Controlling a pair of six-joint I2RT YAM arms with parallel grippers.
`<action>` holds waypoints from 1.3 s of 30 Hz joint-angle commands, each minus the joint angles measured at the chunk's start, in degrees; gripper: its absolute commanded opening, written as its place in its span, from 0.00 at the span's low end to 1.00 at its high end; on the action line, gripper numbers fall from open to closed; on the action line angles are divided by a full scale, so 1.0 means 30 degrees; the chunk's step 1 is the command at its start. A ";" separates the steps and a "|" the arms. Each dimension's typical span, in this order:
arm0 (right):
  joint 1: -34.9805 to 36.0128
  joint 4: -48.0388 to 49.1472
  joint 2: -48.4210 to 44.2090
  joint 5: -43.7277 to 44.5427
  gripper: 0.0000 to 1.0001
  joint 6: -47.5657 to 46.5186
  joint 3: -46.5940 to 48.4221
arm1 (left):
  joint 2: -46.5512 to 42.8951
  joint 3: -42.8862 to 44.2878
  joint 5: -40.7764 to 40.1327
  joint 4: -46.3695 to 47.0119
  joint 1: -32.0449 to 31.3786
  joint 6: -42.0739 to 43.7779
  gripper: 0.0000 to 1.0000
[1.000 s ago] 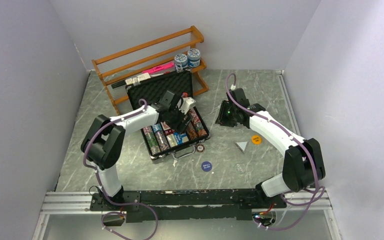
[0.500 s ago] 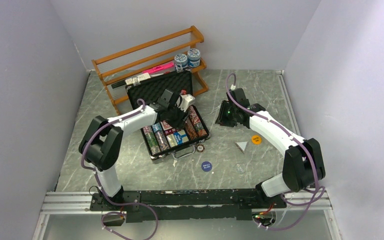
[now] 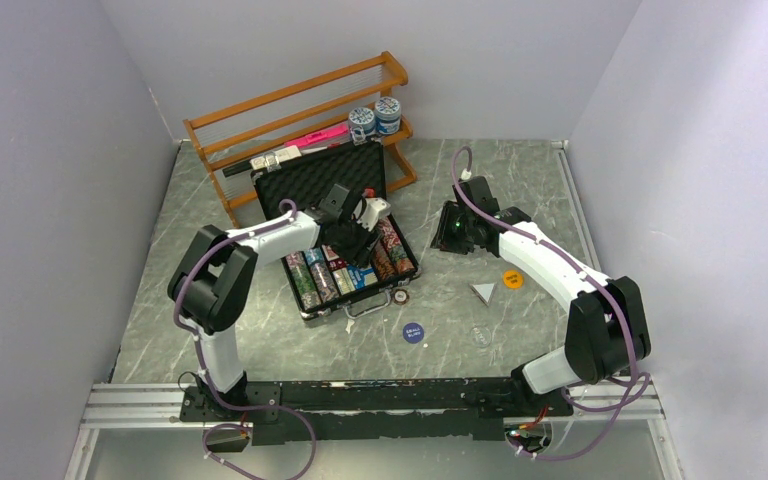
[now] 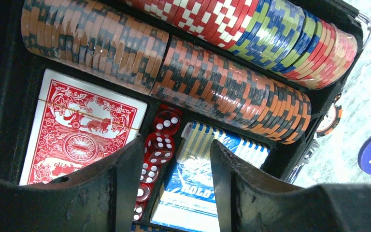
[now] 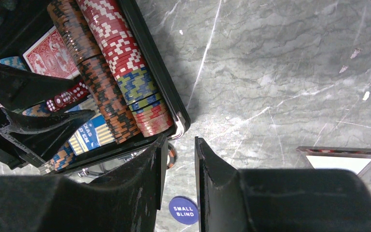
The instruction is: Pack up texas hold em set
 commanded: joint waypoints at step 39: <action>-0.0129 0.0267 0.0069 -0.0322 0.31 -0.0015 -0.0176 | -0.0300 -0.0769 0.0622 0.1235 -0.0027 -0.1498 0.53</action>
